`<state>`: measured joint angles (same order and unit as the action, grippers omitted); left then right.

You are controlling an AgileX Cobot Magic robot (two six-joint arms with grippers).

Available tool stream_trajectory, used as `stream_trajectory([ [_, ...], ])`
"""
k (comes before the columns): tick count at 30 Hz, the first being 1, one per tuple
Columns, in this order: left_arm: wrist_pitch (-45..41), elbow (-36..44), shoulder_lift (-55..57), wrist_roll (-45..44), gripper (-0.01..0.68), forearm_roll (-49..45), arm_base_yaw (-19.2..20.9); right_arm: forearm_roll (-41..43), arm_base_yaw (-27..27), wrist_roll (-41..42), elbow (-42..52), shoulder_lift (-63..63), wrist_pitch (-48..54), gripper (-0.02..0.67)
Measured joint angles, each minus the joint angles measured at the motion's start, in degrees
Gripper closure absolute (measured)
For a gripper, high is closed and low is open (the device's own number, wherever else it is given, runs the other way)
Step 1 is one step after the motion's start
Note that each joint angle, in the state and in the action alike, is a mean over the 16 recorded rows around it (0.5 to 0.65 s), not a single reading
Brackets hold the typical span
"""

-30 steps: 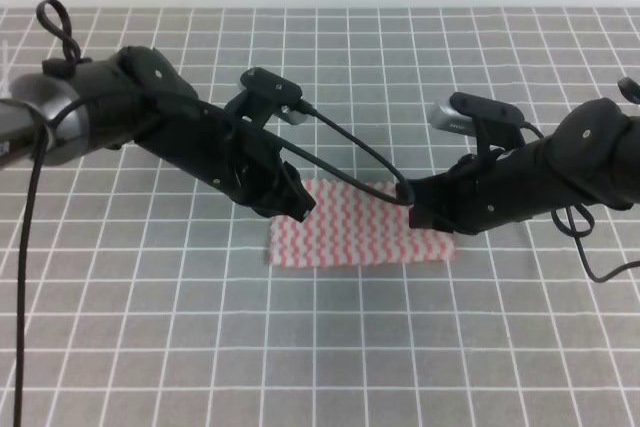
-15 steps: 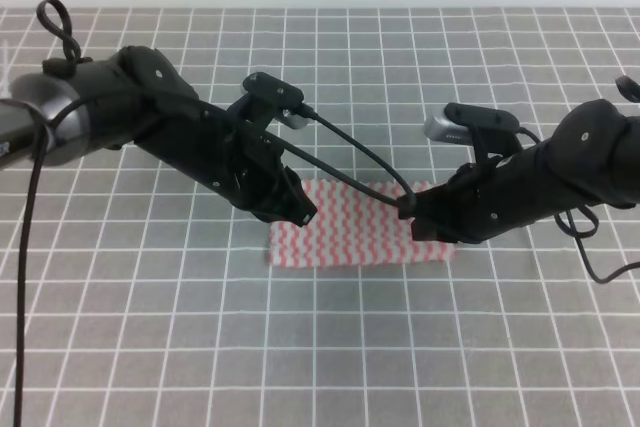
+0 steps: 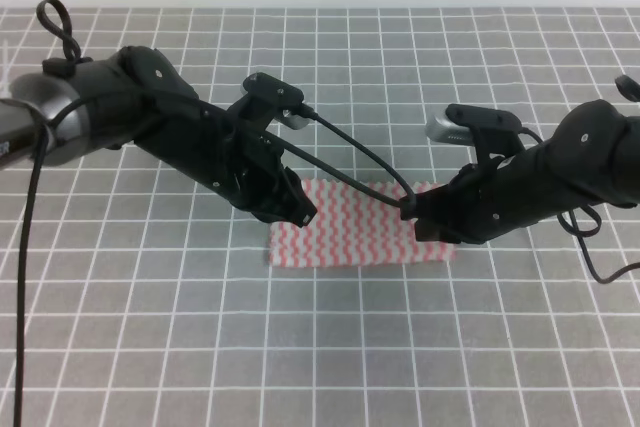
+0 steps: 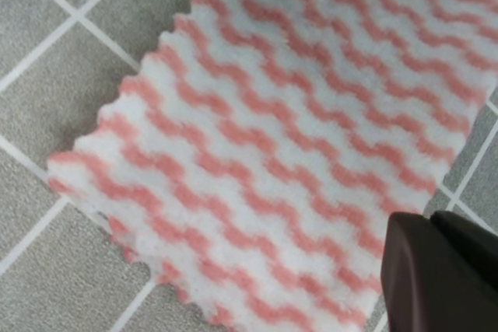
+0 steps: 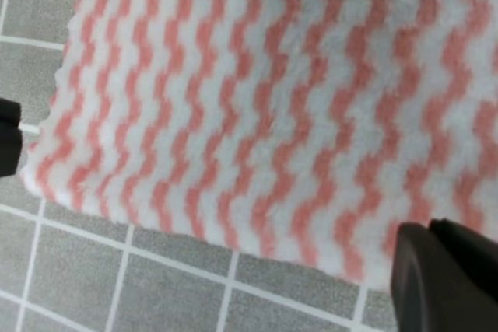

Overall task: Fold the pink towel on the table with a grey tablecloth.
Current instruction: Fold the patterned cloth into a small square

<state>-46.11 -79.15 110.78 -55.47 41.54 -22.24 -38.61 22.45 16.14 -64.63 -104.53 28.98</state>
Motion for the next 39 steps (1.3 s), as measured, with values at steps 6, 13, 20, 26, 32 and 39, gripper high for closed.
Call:
stream_trajectory([
  [6,0.65,0.0,0.02,0.63,0.673,-0.02,0.0,-0.25,-0.45,-0.43,0.0,-0.41,0.34,0.664],
  [13,1.18,0.01,0.51,2.75,0.673,-0.04,0.0,-0.75,-0.9,-0.87,-0.01,-0.97,1.24,0.664],
  [20,0.52,0.03,2.15,4.81,0.673,-0.07,0.0,-1.06,-0.92,-0.94,-0.03,-1.6,2.28,0.664],
  [26,-1.05,0.03,3.69,5.03,0.673,-0.17,0.0,-0.9,-0.92,-0.94,-0.04,-2.6,2.96,0.664],
  [32,-1.97,0.03,4.0,5.06,0.673,-0.25,0.0,-0.72,-0.92,-0.94,-0.04,-3.29,3.55,0.663],
  [39,-2.46,0.04,2.55,5.08,0.673,-0.17,0.0,-2.99,-0.89,0.39,-0.03,-1.97,4.26,0.66],
])
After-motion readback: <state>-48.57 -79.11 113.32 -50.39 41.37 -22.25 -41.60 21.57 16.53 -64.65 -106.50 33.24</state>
